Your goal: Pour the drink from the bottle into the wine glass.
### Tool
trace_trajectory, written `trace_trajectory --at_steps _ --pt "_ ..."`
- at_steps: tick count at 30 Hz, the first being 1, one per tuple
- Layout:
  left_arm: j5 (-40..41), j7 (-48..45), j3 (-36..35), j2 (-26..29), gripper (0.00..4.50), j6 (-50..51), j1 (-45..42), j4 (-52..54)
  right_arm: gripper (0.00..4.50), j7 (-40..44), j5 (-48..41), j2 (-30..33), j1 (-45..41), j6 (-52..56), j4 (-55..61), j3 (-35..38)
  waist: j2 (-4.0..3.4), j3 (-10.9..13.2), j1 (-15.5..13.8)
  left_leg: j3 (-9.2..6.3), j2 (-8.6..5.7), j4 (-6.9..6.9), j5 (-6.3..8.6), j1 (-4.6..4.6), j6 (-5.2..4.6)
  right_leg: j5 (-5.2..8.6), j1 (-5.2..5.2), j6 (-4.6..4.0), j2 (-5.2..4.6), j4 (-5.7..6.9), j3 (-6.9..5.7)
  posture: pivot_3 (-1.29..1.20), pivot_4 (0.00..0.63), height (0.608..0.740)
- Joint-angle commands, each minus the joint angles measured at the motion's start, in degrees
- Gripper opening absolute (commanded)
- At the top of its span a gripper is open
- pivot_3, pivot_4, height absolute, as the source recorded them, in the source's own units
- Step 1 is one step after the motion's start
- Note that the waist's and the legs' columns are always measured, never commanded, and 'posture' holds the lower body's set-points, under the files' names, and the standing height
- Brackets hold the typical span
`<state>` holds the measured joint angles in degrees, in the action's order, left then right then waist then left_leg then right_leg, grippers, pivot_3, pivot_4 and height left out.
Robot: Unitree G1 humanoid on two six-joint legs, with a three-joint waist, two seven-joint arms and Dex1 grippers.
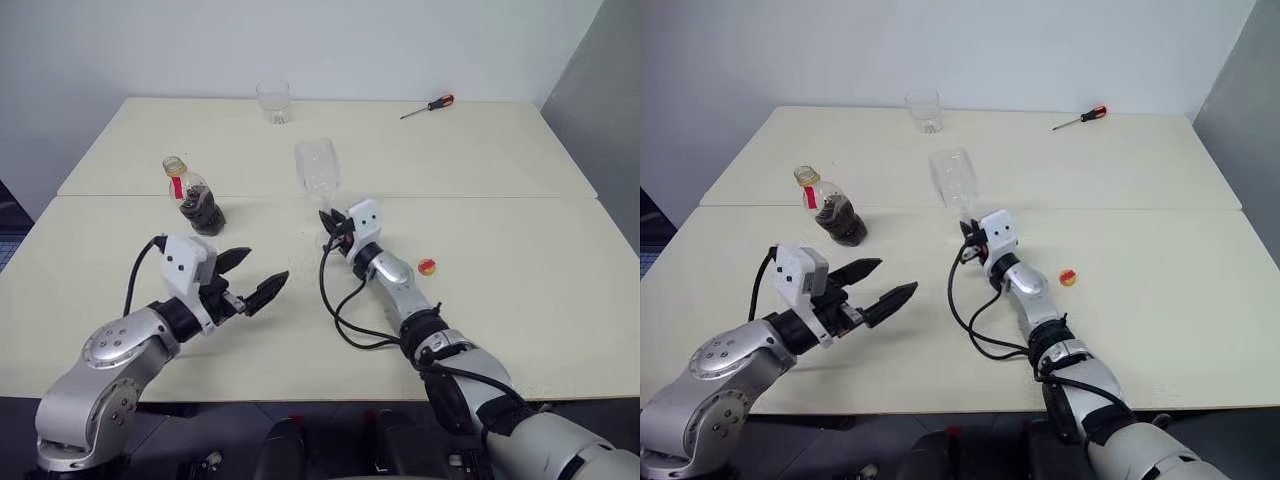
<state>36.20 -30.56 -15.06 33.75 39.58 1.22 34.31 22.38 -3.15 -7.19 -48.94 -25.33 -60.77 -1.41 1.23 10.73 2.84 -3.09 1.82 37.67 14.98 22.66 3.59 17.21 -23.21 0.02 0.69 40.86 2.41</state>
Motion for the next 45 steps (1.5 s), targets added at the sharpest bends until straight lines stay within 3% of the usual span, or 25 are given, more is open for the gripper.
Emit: trace_trajectory --at_steps 1,9,18,25,37,45 --pt "0.35 0.53 -0.76 0.47 4.5 -0.67 0.29 2.81 0.16 1.64 1.44 1.29 4.47 2.65 3.58 -1.52 0.01 -0.01 -0.08 -0.02 0.01 0.0 0.0 0.0 0.0 0.0 0.01 0.0 0.0 0.0 -0.02 0.0 0.15 0.74" --pt "-0.32 -0.32 0.87 0.66 4.5 -1.39 -2.39 0.21 0.16 2.48 1.24 4.28 8.83 7.56 13.97 -2.51 0.03 -0.03 -0.22 -0.03 -0.04 0.02 0.0 -0.06 0.0 0.0 0.06 0.0 0.03 0.03 -0.01 0.0 0.15 0.74" --pt "-1.42 -2.63 0.87 2.01 4.5 -2.94 -4.46 -2.85 0.16 4.57 -1.51 4.18 6.48 16.25 21.62 -2.2 0.03 -0.02 -0.28 0.0 -0.05 0.04 0.0 -0.03 0.0 0.0 0.04 0.01 0.03 0.02 0.0 0.0 0.15 0.74" --pt "-1.62 -2.88 1.15 1.87 4.5 -3.47 -4.11 -2.68 0.16 8.84 -2.1 5.82 5.61 21.85 24.99 -3.39 0.03 -0.02 -0.28 0.0 -0.04 0.03 0.0 0.04 0.0 0.0 0.0 0.01 0.03 -0.02 0.0 0.0 0.15 0.74" --pt "-1.5 -2.14 1.69 1.24 4.5 -3.63 -3.96 -2.04 0.16 9.75 -0.62 7.18 7.65 22.38 26.44 -5.42 0.03 -0.02 -0.25 0.0 -0.05 0.03 0.01 0.04 0.0 0.0 -0.01 0.01 0.03 -0.02 0.0 0.0 0.15 0.74" --pt "-1.54 -2.7 2.01 1.61 4.5 -3.49 -5.23 -3.01 2.9 8.78 -0.62 7.52 7.63 22.8 26.87 -4.99 0.03 -0.02 -0.24 0.0 -0.05 0.03 0.01 0.04 0.0 0.0 -0.01 0.01 0.03 -0.02 0.0 0.0 0.15 0.74"
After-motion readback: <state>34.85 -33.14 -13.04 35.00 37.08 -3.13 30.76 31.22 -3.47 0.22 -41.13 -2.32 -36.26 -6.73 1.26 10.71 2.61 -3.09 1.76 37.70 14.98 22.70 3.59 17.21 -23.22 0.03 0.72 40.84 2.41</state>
